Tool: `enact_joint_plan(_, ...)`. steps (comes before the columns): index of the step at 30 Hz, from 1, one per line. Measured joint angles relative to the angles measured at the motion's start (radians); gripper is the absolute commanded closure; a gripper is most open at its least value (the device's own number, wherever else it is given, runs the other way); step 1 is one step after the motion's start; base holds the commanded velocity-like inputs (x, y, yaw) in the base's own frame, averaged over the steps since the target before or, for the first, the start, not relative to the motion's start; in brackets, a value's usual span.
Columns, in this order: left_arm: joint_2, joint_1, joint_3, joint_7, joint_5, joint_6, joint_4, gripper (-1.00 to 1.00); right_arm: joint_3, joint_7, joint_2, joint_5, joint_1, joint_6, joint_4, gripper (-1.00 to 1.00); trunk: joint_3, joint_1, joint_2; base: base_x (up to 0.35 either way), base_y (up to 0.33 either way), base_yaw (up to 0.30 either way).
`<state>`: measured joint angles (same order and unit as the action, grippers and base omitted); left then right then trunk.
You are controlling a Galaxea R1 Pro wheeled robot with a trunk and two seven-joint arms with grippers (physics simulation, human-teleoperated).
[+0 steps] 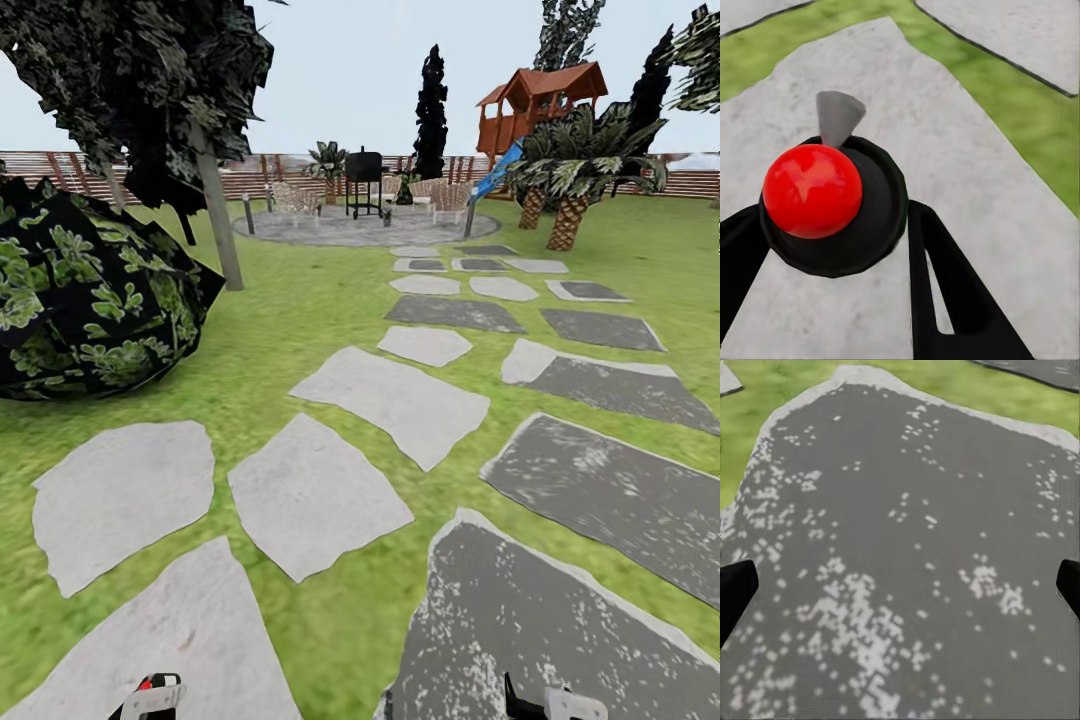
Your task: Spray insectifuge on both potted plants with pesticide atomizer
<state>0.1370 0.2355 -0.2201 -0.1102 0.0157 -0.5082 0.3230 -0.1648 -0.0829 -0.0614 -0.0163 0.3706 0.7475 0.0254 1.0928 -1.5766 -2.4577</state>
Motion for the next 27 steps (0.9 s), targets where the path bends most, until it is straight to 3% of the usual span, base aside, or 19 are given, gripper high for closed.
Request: enact_joint_plan(27, 0.000, 0.000, 0.000, 0.000, 0.000, 0.000, 0.000, 1.00, 0.000, 0.000, 0.000, 0.000, 0.000, 0.000, 0.000, -1.00, 0.000, 0.000, 0.000, 0.340, 0.000, 0.000)
